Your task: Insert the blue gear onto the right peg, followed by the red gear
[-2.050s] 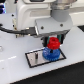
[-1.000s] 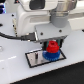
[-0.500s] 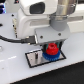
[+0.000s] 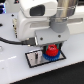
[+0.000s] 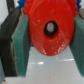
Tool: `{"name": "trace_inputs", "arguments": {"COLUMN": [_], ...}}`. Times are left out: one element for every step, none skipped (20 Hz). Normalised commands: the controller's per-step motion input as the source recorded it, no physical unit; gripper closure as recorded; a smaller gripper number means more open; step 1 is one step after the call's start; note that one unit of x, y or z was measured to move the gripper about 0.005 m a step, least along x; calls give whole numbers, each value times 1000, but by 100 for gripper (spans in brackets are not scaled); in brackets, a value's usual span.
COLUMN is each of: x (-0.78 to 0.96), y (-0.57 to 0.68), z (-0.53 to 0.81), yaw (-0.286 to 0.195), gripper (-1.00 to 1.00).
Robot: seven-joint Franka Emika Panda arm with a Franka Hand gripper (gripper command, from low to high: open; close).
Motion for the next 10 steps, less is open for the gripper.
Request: {"name": "trace_inputs", "arguments": {"x": [114,146,132,103,37,106,147,11,15,47], "y": [-65,-31,20,-3,17,17,9,16,26,28], "z": [-73,-1,-54,-11,-18,-133,-45,-18,11,-22], "yaw": [0,0,0,0,0,0,0,0,0,0], "gripper": [100,100,100,100,-100,100,100,-100,-100,-100]}}
